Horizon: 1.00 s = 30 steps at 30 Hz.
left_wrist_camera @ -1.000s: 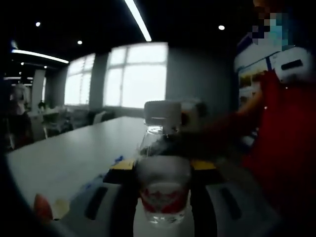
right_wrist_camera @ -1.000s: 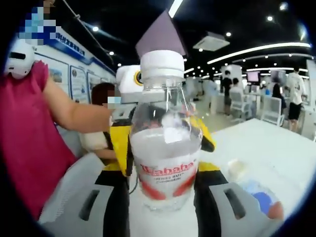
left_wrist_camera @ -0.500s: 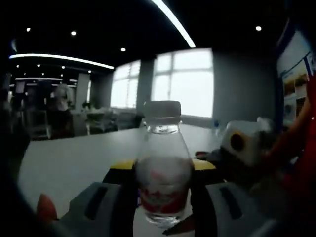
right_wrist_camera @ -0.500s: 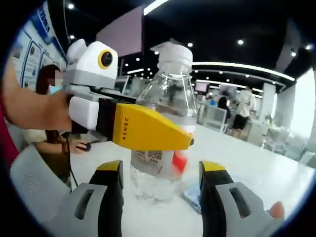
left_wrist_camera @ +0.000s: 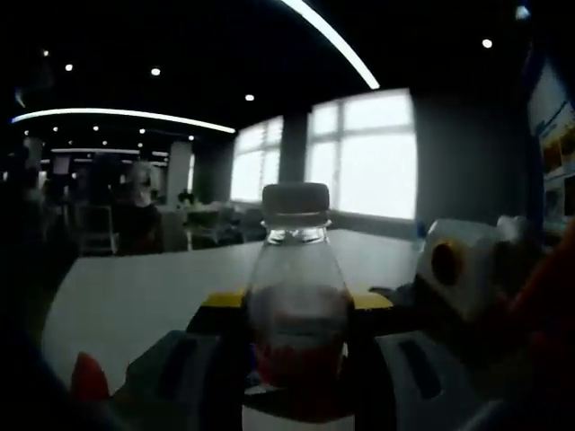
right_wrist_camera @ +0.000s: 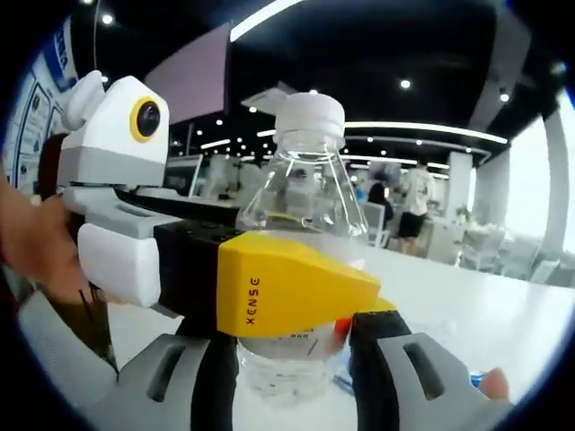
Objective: Arrange the tabletop items into an orderly group along one side of the table until the central work area is clear of visible clutter.
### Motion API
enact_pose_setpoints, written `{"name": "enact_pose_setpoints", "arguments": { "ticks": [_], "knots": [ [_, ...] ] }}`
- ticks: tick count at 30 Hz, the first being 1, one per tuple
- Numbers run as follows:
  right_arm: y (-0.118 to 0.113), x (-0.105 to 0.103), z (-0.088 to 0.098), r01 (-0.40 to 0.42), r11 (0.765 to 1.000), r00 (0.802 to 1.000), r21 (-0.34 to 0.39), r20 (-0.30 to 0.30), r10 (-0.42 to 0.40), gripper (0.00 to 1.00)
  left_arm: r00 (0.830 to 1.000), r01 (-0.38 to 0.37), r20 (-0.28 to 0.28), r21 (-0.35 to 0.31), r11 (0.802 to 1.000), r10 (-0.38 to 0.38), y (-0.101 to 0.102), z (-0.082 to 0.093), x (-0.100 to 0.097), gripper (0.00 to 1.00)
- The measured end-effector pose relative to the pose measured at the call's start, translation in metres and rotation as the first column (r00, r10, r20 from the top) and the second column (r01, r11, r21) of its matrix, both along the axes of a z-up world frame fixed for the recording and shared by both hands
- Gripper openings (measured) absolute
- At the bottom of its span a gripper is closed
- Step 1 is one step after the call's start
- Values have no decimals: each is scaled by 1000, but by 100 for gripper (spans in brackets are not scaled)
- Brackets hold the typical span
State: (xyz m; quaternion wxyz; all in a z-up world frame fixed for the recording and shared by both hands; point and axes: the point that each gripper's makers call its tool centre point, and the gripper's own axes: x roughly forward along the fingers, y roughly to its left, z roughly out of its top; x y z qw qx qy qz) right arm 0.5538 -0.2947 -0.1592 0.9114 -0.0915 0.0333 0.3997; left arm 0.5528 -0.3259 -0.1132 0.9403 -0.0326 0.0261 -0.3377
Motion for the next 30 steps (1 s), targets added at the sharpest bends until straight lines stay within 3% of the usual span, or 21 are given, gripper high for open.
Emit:
{"name": "enact_pose_setpoints", "arguments": {
  "ticks": [4, 12, 19, 25, 28, 30],
  "knots": [
    [1, -1, -2, -6, 1000, 999, 7, -42, 6, 45, 1000, -10, 1, 17, 1000, 10, 0, -1, -1, 38],
    [3, -6, 3, -72, 997, 997, 9, -23, 72, 40, 1000, -7, -17, 31, 999, 8, 3, 1, -3, 40],
    [0, -15, 13, -148, 987, 988, 69, -35, 150, 39, 997, 76, 17, 55, 996, -77, -2, 11, -13, 40],
    [3, -33, 24, -268, 953, 957, 141, -73, 280, 39, 967, 245, 34, 116, 962, -251, -7, 13, -32, 42],
    [4, -42, 25, -325, 935, 939, 140, -73, 337, 39, 941, 334, 24, 88, 938, -338, -7, 16, -44, 45],
    [7, -52, 26, -380, 914, 916, 143, -79, 393, 39, 922, 382, 38, 63, 922, -385, -5, 22, -51, 47]
  ]
}}
